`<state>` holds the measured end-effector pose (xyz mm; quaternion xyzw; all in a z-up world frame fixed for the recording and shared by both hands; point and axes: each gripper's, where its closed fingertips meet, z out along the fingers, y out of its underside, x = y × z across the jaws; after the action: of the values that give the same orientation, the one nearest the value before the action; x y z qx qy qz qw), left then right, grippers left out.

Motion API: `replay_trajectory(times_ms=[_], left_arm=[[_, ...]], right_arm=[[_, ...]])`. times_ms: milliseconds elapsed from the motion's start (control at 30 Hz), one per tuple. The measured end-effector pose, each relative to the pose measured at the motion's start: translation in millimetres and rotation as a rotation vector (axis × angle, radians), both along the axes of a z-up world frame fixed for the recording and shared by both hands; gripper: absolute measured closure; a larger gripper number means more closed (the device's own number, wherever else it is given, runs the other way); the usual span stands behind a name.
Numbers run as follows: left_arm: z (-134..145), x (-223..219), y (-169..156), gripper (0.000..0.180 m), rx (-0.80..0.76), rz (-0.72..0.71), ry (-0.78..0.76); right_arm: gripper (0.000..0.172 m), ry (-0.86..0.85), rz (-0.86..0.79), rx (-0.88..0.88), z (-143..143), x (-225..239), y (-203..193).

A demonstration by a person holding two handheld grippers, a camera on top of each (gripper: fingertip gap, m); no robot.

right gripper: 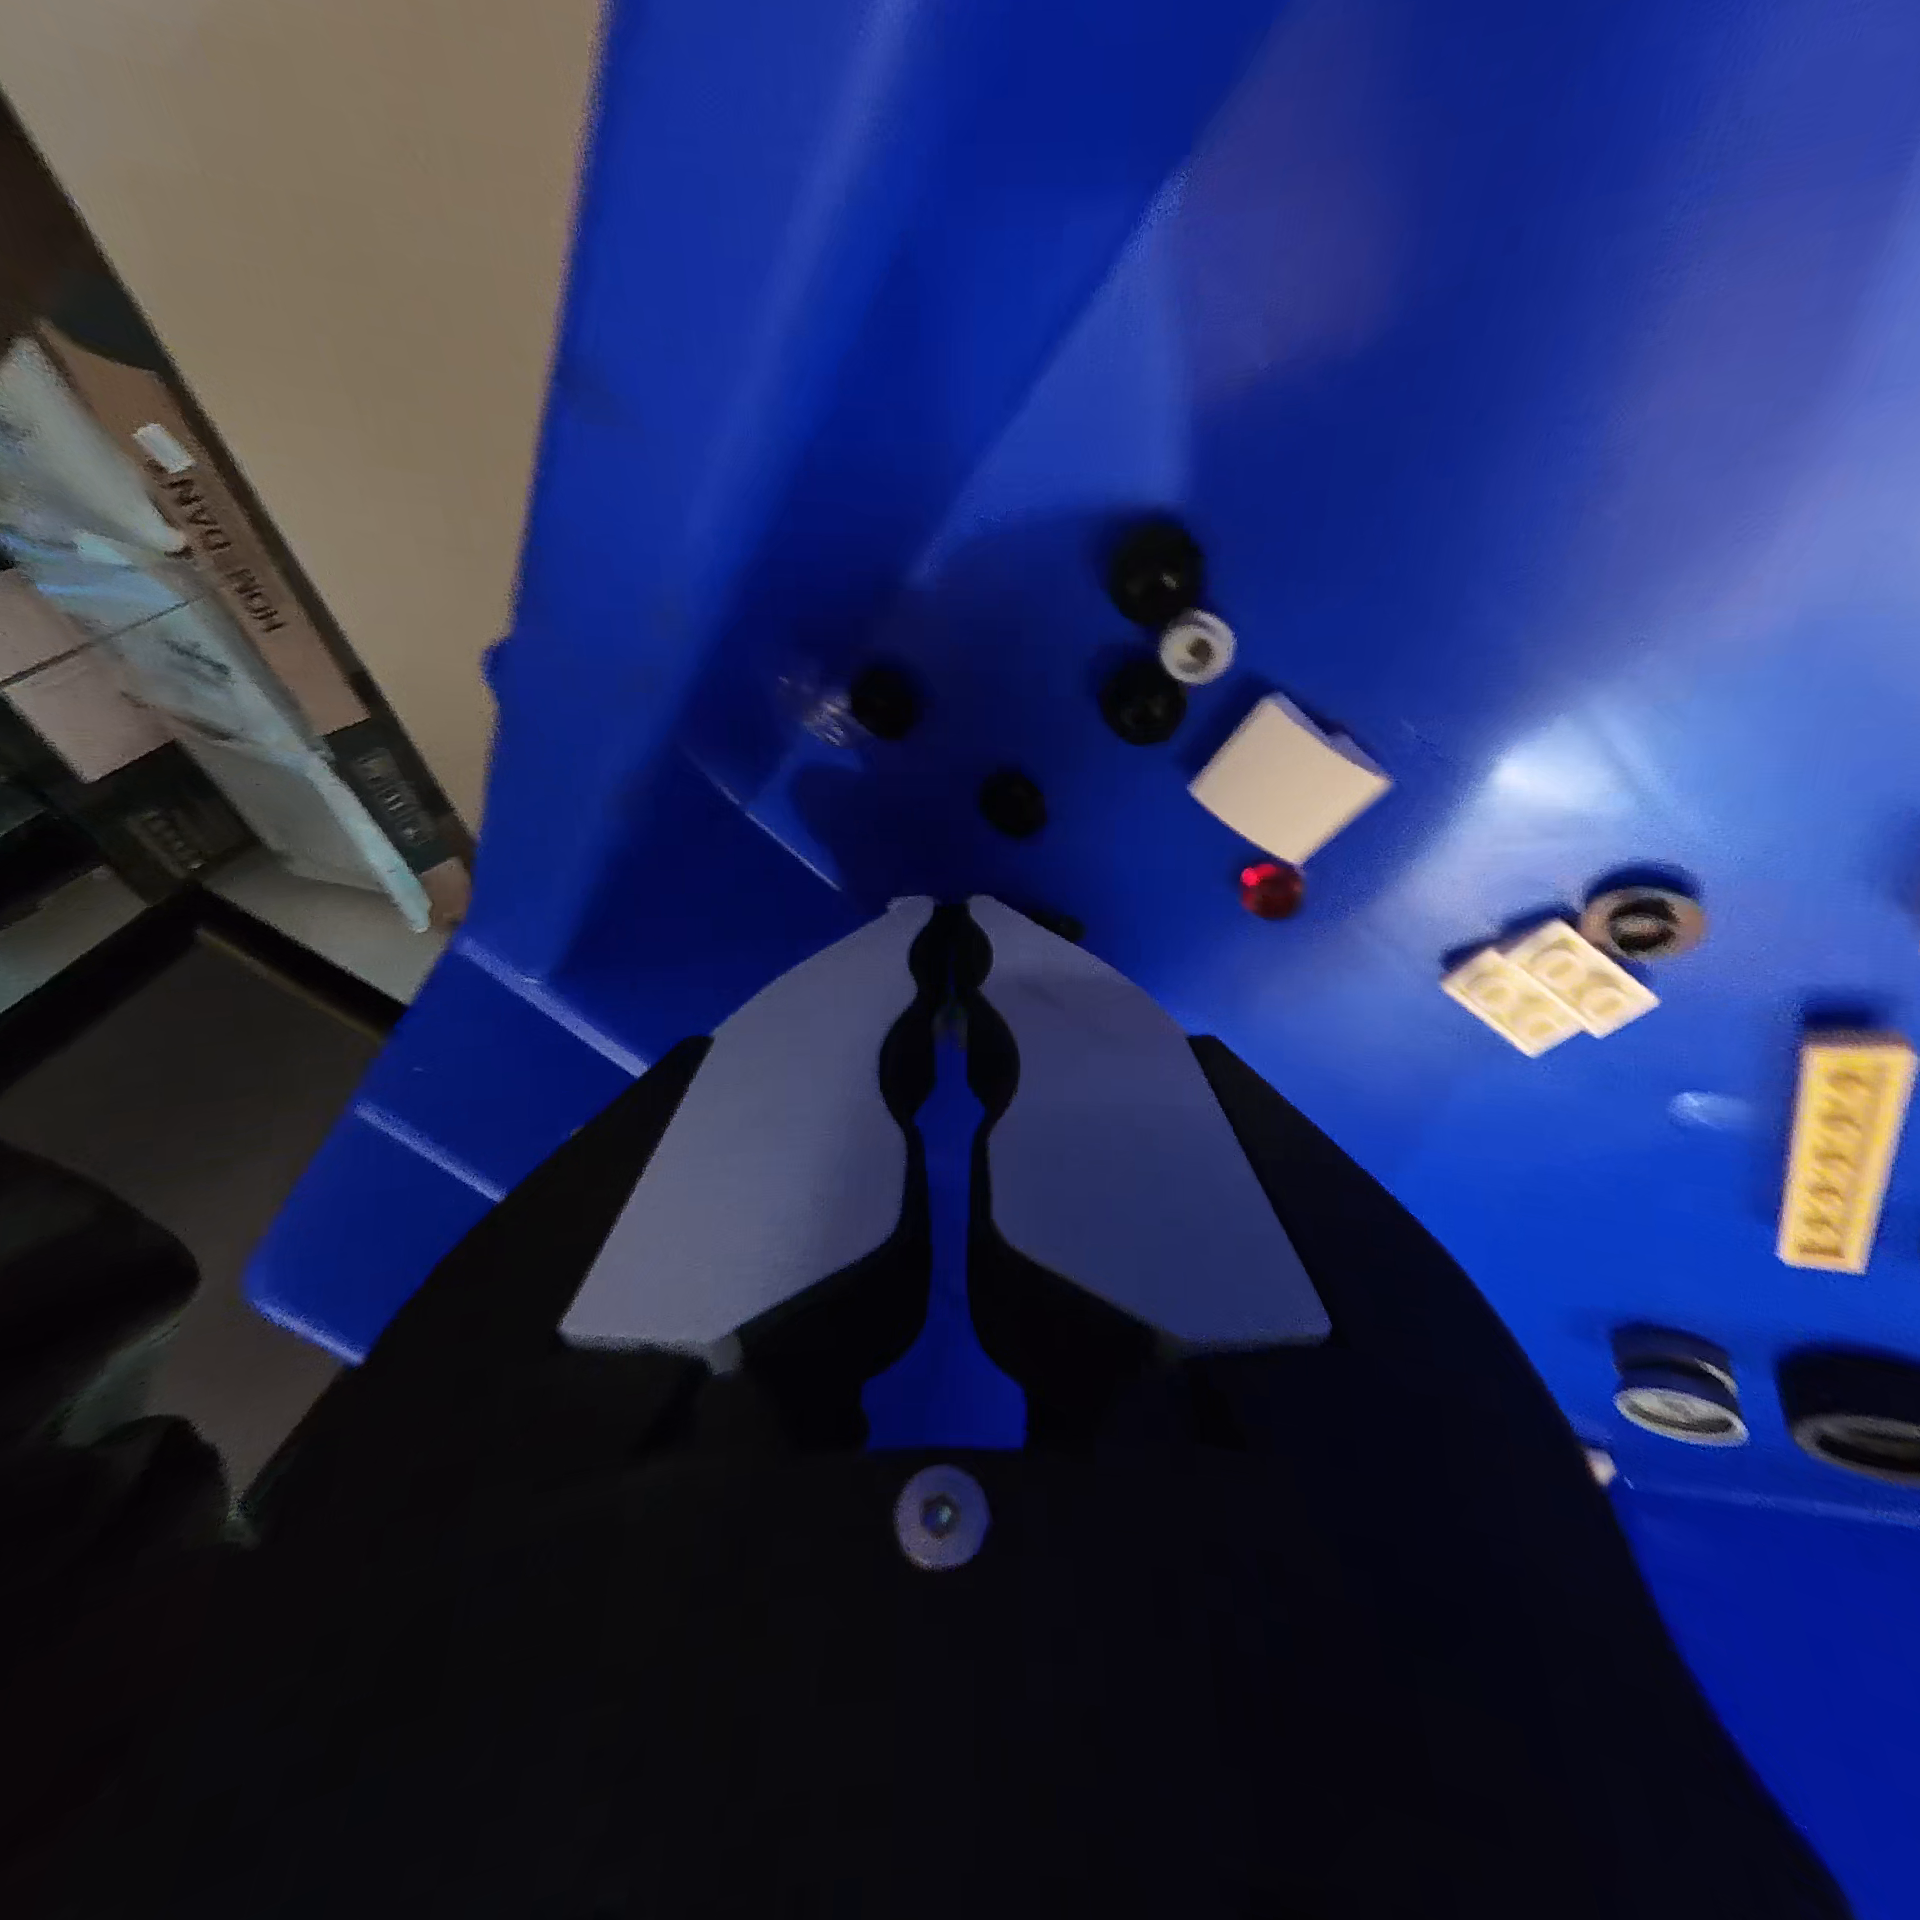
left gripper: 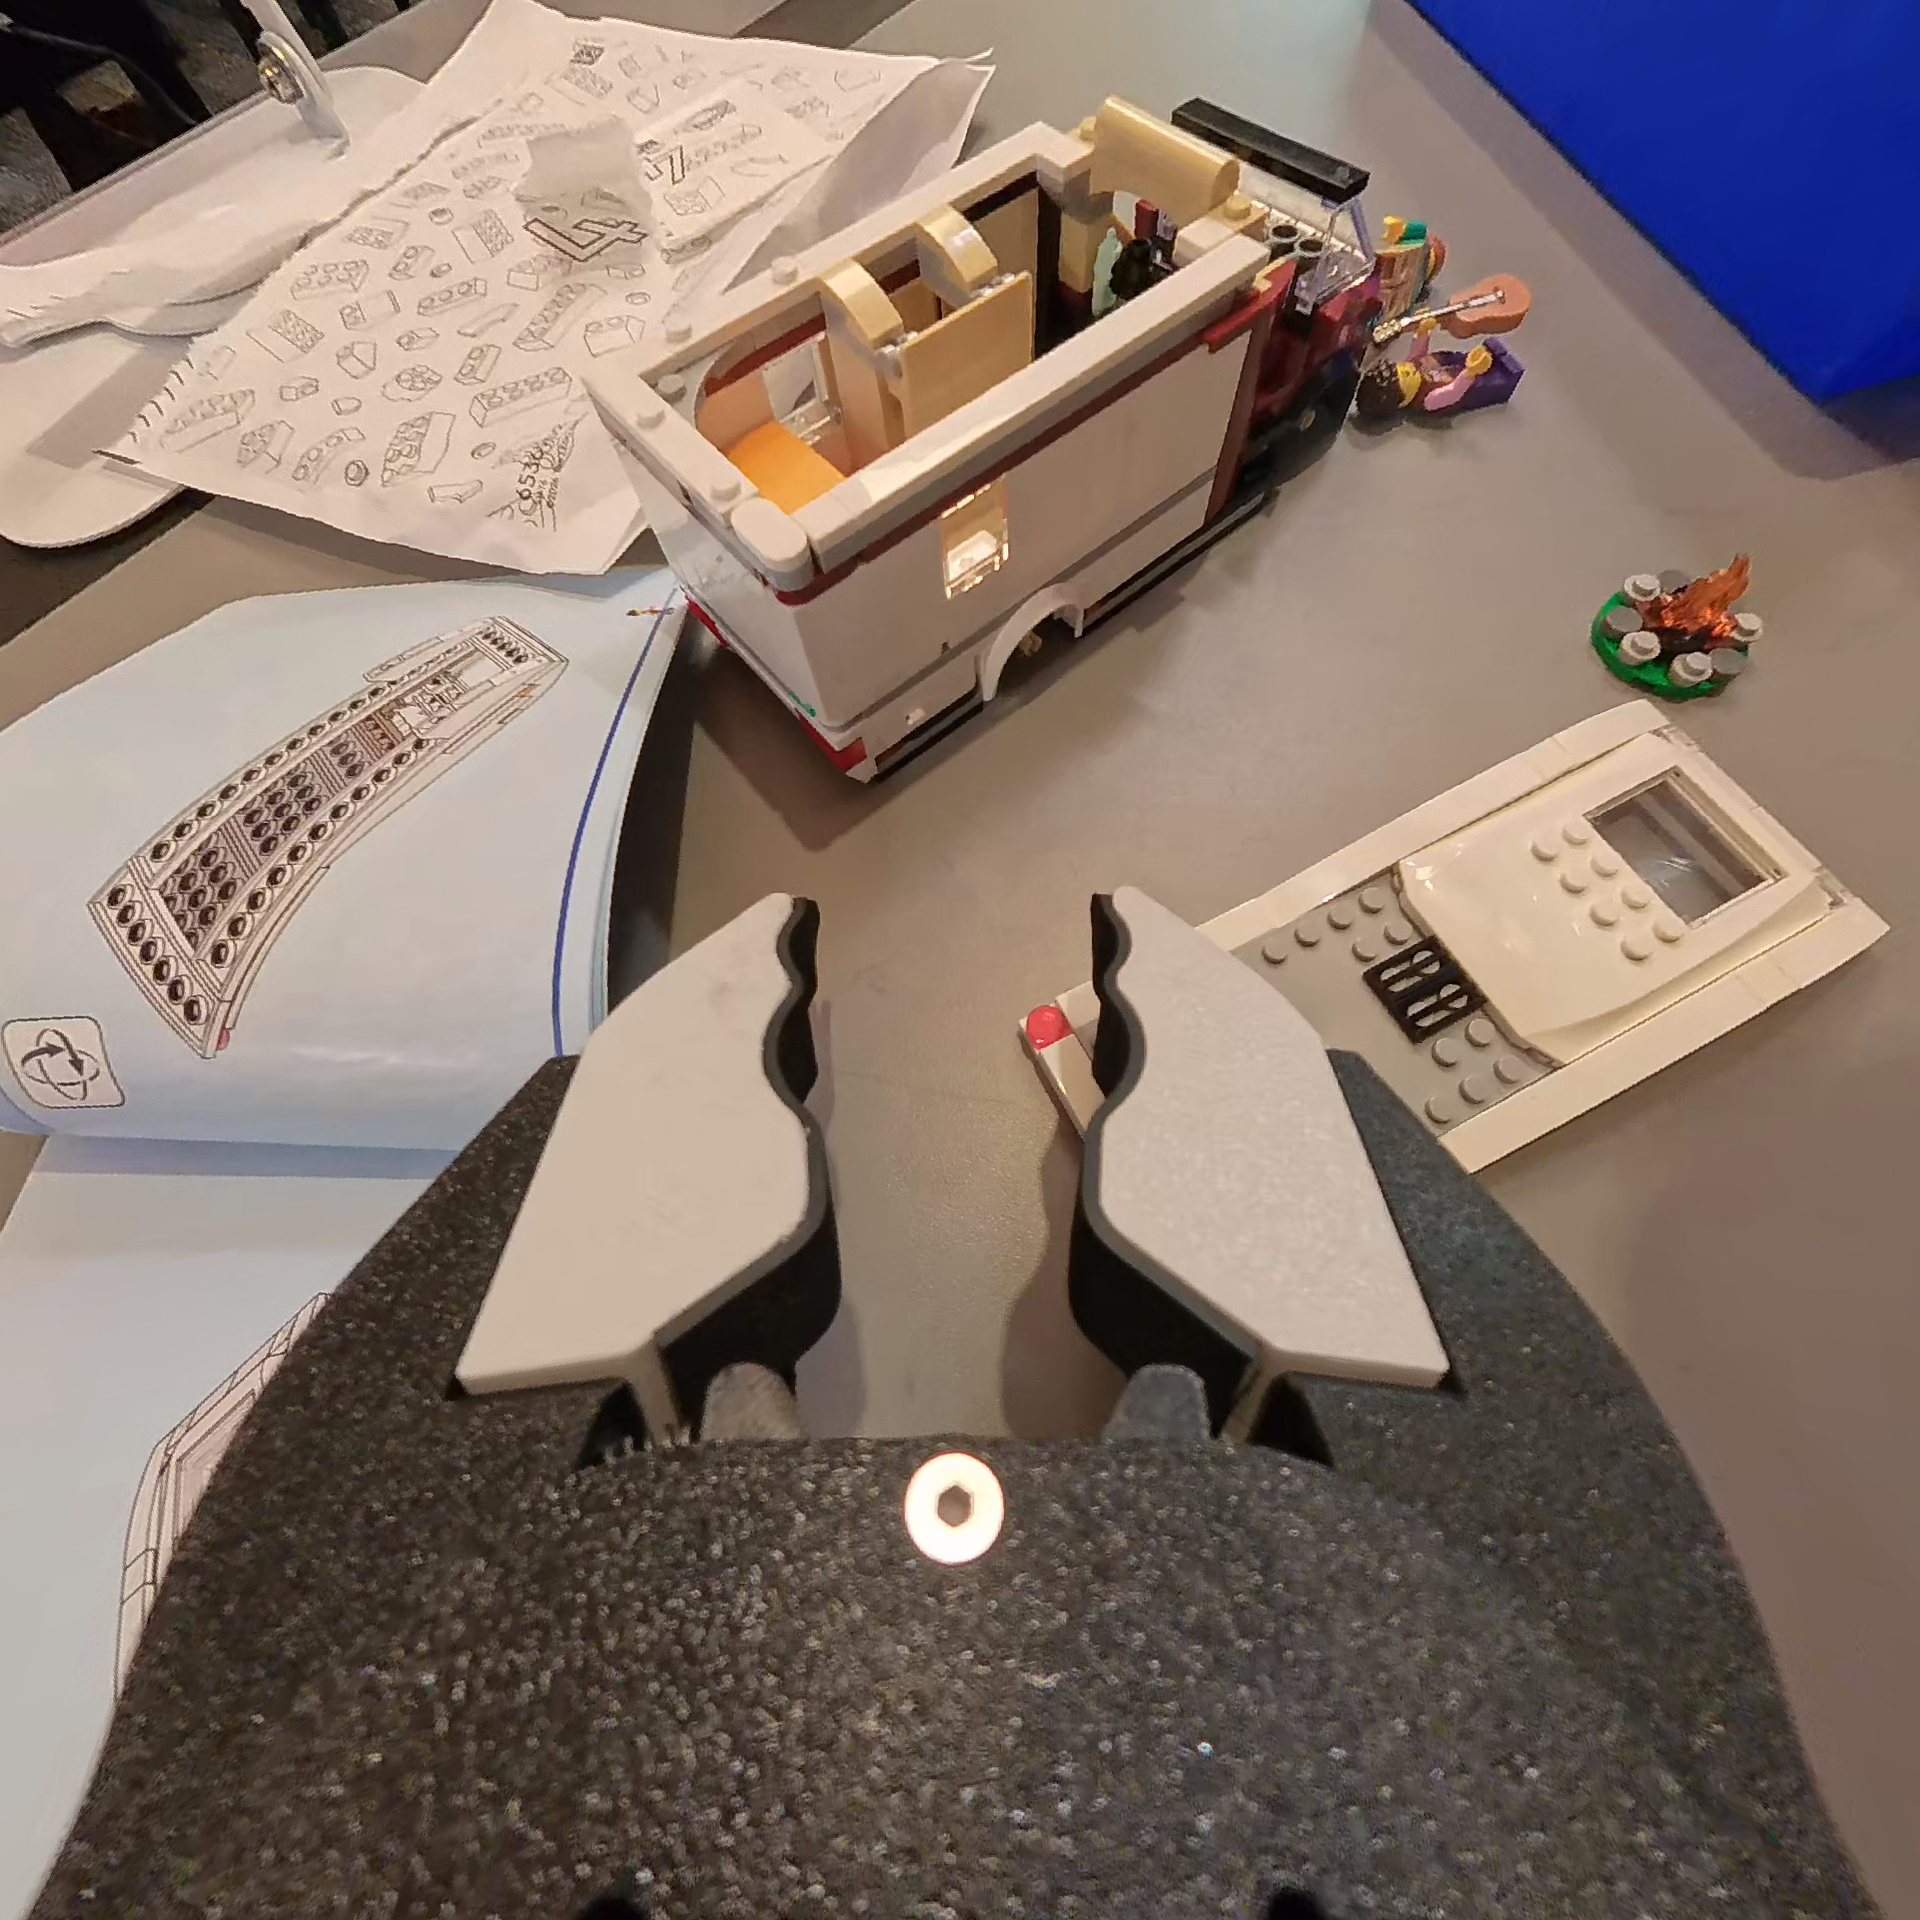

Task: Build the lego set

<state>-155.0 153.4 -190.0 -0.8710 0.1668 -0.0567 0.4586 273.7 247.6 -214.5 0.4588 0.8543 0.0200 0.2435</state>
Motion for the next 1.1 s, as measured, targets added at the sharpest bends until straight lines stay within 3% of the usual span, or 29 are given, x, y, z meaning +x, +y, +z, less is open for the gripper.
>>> replay_trajectory(times_ms=[267, 533, 1100], left_arm=[[1.1, 1.1, -0.8, 0.129, 0.008, -0.008, 0.003], [2.5, 2.5, -1.8, 0.129, 0.018, -0.017, 0.003], [-0.7, 1.0, -8.5, 0.130, 0.012, -0.008, 0.047]], right_arm=[[0.171, 0.076, -0.072, 0.095, 21.9, -9.0, 25.2], [0.149, 0.005, -0.072, 0.164, 2.4, -3.3, 19.1], [0.163, 0.019, -0.143, 0.402, -3.8, -5.7, 23.9]])
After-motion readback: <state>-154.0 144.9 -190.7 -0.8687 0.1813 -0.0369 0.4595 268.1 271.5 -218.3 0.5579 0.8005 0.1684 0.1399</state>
